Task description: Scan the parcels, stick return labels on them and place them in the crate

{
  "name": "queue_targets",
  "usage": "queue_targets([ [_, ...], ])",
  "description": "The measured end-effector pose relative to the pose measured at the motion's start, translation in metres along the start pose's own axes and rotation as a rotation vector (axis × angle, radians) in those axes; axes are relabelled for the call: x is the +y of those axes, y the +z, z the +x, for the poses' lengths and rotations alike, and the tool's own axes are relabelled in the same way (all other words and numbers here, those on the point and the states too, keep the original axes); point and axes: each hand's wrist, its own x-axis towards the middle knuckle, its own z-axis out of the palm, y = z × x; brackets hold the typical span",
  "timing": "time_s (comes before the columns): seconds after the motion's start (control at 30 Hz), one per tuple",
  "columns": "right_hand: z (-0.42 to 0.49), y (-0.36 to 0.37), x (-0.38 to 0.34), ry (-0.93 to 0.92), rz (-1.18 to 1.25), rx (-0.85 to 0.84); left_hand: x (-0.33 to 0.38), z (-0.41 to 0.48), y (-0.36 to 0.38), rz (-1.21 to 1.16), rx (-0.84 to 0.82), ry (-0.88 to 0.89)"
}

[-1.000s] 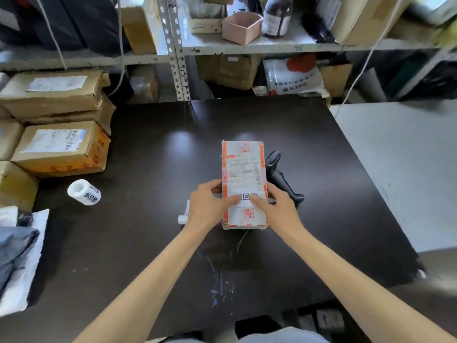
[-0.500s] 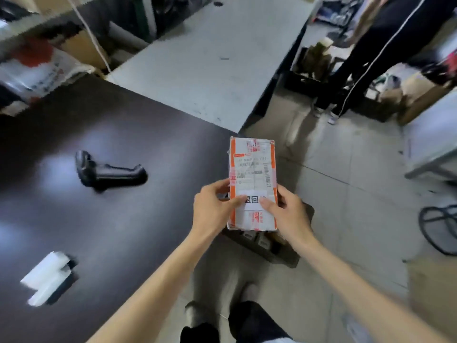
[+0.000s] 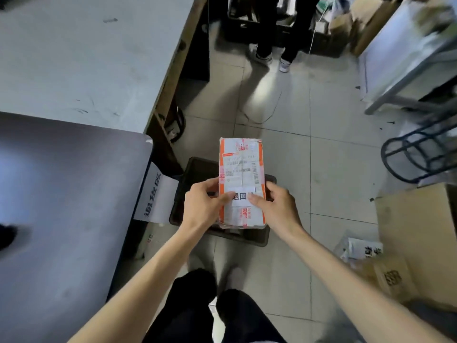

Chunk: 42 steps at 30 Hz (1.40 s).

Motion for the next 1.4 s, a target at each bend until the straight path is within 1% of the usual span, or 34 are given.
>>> queue_targets([
  [0.13,0.057,0.011,0.017,0.067,-0.087,0.006,-0.024,0.056,0.010,0.004,-0.051,-0.062],
  [0.27,0.120,0.032,0.051,0.151,-0.184,0.033,-0.061,0.116,0.029,0.046,-0.096,-0.120],
  [0.4,0.182,0.059,0.108,0.270,-0.229,-0.016,-0.118,0.167,0.057,0.099,-0.137,-0.207],
  [0.47,0.209,0.073,0.145,0.320,-0.209,-0.046,-0.154,0.190,0.074,0.141,-0.183,-0.252],
  [0.53,0.234,0.086,0.187,0.378,-0.196,-0.060,-0.193,0.213,0.092,0.232,-0.252,-0.271],
  [0.63,0.275,0.109,0.252,0.450,-0.236,-0.062,-0.252,0.252,0.116,0.467,-0.347,-0.230],
  [0.7,0.303,0.128,0.291,0.491,-0.260,-0.065,-0.286,0.275,0.128,0.616,-0.374,-0.208],
  [0.8,0.344,0.158,0.343,0.552,-0.256,-0.021,-0.332,0.303,0.143,0.756,-0.399,-0.152],
  [0.93,0.394,0.194,0.401,0.597,-0.244,0.047,-0.381,0.327,0.160,0.871,-0.462,-0.045],
  [1.03,0.413,0.212,0.435,0.629,-0.248,0.098,-0.404,0.335,0.171,0.885,-0.472,-0.033],
  [1.1,0.413,0.220,0.447,0.615,-0.263,0.067,-0.412,0.334,0.175,0.921,-0.469,-0.020],
  [1.2,0.401,0.221,0.442,0.517,-0.318,-0.001,-0.407,0.324,0.174,0.947,-0.482,-0.014],
  [1.3,0.381,0.206,0.413,0.462,-0.382,-0.028,-0.381,0.313,0.166,0.960,-0.476,-0.016],
  [1.4,0.355,0.179,0.365,0.412,-0.469,-0.137,-0.336,0.302,0.151,0.988,-0.478,-0.074],
])
